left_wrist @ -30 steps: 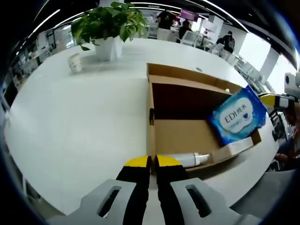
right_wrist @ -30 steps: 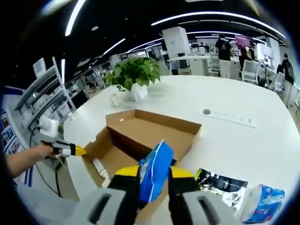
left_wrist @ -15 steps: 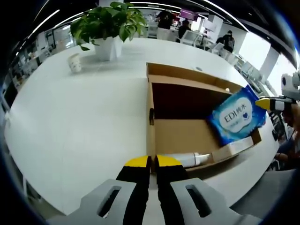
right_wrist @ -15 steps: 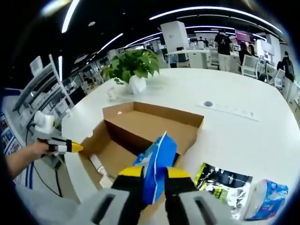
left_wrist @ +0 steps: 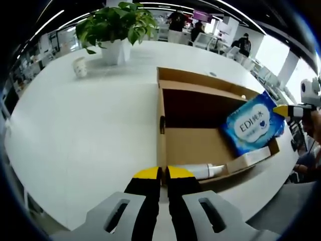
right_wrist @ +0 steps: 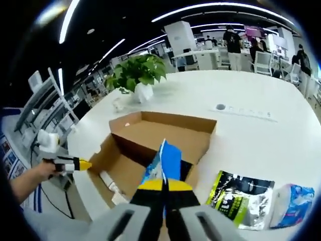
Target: Operate the shoe box by opening the lid, removing the specified soft item, and placing it in the target area until the item is outside and the box remains undamaged.
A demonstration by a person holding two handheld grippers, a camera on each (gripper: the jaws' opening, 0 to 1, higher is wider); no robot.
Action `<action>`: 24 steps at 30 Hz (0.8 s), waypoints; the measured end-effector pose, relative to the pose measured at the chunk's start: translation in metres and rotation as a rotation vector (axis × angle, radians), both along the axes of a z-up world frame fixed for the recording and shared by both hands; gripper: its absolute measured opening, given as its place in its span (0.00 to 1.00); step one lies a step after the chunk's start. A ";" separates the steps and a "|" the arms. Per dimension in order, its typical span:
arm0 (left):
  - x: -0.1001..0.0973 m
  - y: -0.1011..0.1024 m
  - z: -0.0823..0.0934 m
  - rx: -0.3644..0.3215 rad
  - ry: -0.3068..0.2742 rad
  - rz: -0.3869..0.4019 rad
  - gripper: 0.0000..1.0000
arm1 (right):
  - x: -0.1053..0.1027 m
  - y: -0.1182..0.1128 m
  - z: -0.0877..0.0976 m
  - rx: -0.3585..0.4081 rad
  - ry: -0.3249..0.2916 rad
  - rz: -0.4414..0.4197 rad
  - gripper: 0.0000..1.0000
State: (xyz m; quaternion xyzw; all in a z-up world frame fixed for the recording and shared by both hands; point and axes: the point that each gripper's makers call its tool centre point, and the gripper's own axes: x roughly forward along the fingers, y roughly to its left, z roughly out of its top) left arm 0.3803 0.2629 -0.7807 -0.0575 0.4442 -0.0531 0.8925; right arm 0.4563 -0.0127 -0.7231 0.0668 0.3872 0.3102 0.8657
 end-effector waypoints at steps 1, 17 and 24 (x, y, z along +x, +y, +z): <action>0.000 0.001 0.000 0.000 0.001 0.000 0.01 | 0.000 0.001 0.002 0.003 -0.001 0.002 0.00; 0.001 0.001 0.000 -0.005 -0.001 0.002 0.01 | 0.006 0.019 0.047 0.120 -0.042 -0.009 0.00; 0.000 0.000 0.000 -0.007 0.000 0.002 0.01 | 0.007 0.026 0.068 0.152 -0.067 0.003 0.00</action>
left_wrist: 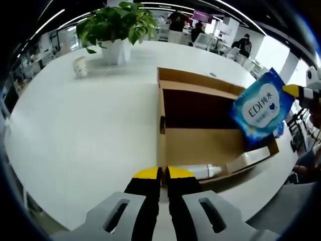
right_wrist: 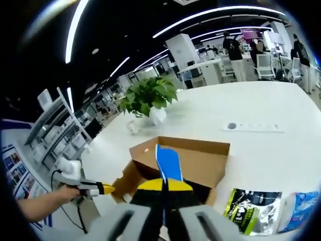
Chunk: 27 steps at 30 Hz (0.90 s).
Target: Operate the shoe box by opening the lid, removing the specified soft item, and placing it in the target area until the item is outside and the box remains undamaged.
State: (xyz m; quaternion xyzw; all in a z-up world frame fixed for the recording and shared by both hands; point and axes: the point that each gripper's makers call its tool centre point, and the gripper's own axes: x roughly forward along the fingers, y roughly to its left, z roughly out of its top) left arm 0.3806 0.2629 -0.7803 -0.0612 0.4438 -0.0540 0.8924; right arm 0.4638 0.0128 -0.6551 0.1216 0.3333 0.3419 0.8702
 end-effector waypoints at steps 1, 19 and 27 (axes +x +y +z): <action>0.000 0.000 0.000 0.000 0.000 0.000 0.01 | 0.000 0.000 0.003 0.002 -0.004 0.001 0.00; 0.000 0.000 0.000 -0.005 -0.001 0.002 0.01 | 0.008 -0.022 0.055 0.049 -0.077 -0.020 0.00; 0.000 0.000 0.000 -0.004 -0.001 0.000 0.01 | 0.009 -0.037 0.069 0.060 -0.103 -0.038 0.00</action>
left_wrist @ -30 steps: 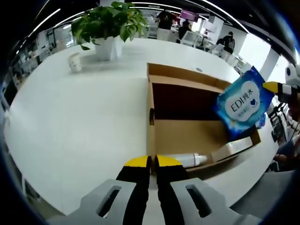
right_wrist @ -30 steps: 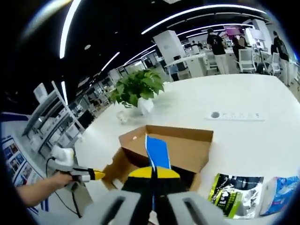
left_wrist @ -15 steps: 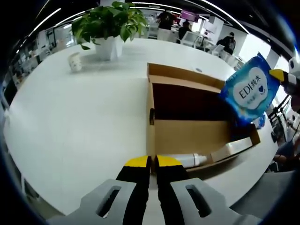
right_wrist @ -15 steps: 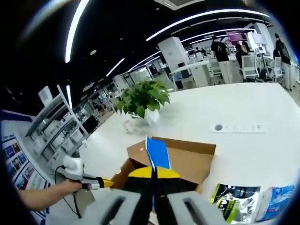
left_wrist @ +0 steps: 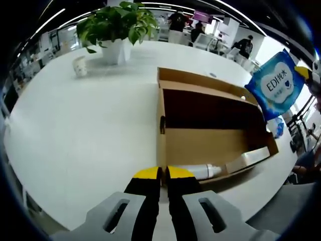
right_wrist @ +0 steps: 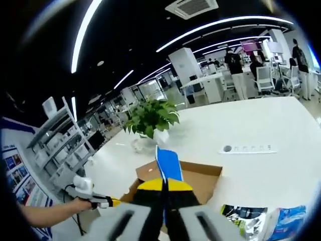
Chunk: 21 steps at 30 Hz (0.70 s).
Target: Operate the shoe box by opening the lid, removing the specified soft item, and placing it in the target area until the item is outside and the box remains undamaged.
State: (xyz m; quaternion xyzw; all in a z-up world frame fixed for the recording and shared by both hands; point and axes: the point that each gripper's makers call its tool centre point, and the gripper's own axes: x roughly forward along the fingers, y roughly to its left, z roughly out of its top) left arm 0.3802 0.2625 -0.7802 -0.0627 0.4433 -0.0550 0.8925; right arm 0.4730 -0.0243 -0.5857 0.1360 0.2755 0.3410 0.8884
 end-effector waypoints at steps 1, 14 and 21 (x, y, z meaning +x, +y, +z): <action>0.000 0.000 0.000 0.001 0.000 0.000 0.01 | -0.001 -0.002 0.002 0.005 -0.001 -0.003 0.00; -0.004 -0.004 0.002 0.004 0.001 -0.003 0.01 | -0.001 -0.033 0.018 0.000 -0.033 -0.041 0.00; -0.007 -0.007 0.004 0.003 0.000 -0.004 0.01 | -0.001 -0.051 0.019 -0.013 -0.043 -0.070 0.00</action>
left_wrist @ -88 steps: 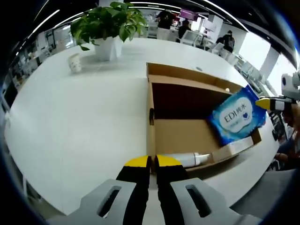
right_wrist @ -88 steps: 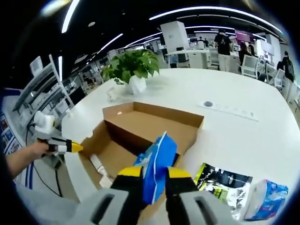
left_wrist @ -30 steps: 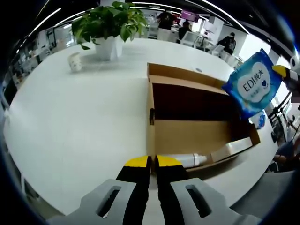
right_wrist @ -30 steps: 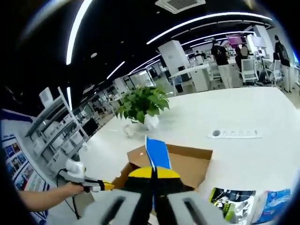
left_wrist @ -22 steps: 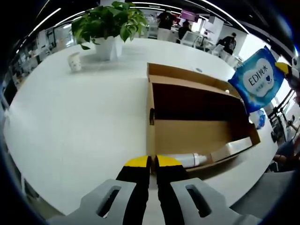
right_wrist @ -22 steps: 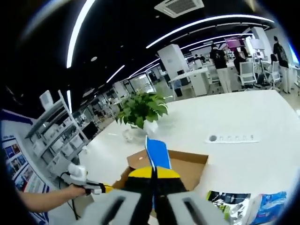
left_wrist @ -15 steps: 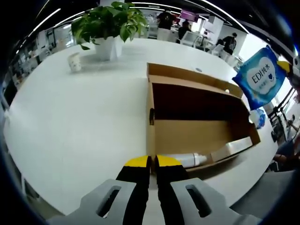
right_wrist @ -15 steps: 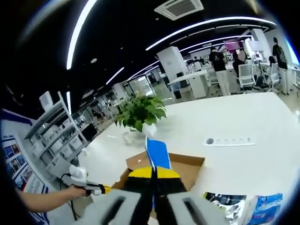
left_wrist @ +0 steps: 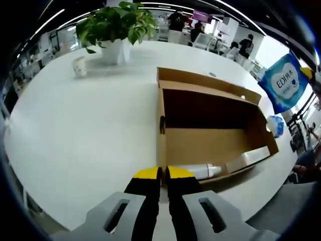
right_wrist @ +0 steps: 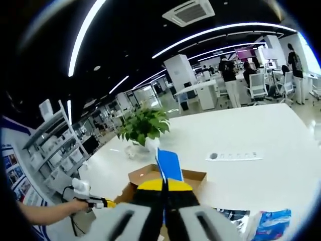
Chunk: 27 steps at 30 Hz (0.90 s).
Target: Operate the shoe box by opening the lid, removing the specified soft item, and placing it in the target area until the item is outside and the box remains undamaged.
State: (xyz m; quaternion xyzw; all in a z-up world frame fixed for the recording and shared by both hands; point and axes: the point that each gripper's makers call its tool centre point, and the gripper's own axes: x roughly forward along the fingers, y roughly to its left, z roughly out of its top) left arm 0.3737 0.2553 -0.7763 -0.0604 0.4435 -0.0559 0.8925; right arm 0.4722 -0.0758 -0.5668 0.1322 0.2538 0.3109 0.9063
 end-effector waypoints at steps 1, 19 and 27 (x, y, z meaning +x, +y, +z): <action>0.000 0.000 0.000 0.000 0.000 0.000 0.01 | 0.000 -0.002 0.000 0.000 0.000 -0.003 0.00; 0.000 0.000 0.000 -0.001 0.003 -0.001 0.01 | -0.006 -0.044 -0.013 -0.015 0.012 -0.082 0.00; 0.000 0.002 0.000 0.000 0.006 -0.001 0.01 | -0.008 -0.054 -0.028 -0.011 0.035 -0.126 0.00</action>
